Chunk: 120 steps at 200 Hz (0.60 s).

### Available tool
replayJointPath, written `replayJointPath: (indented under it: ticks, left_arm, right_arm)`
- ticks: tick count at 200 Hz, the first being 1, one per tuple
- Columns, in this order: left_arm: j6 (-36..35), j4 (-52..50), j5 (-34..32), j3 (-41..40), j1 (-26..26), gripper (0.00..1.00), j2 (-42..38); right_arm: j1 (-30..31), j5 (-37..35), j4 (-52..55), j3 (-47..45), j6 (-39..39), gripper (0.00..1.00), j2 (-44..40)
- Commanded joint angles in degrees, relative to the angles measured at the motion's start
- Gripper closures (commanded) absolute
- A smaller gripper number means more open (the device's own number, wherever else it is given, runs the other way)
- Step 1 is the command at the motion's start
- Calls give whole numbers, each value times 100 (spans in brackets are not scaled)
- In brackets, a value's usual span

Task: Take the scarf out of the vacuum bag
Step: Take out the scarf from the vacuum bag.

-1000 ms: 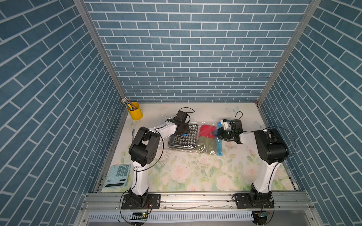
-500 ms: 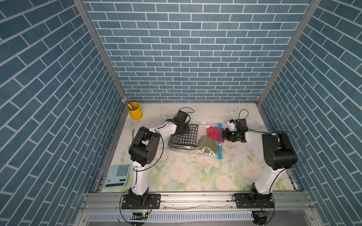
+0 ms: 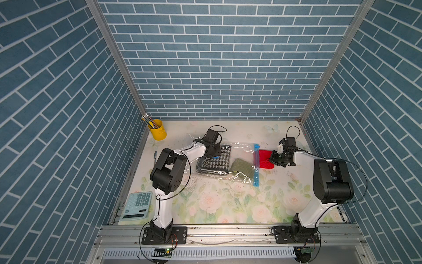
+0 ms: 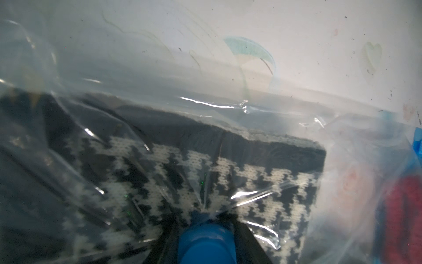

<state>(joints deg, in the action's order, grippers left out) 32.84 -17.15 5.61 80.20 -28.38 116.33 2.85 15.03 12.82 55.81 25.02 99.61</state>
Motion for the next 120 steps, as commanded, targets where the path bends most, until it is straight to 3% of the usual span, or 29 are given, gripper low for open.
replayJointPath:
  ticks: [1,38,88,120]
  left_arm:
    - [63,-612,158,-227,-63,56,153]
    - [57,-588,184,-239,-63,56,145]
    - [91,-540,272,-252,-62,56,108]
    - [92,-579,296,-215,-68,56,100]
  right_arm:
    - [-187,-739,502,168,-102,100,-259]
    - [-486,-492,138,642,136,100,159]
    - [-566,872,-959,1887,565,100,1469]
    - [-532,1770,-987,3076,583,100,2459]
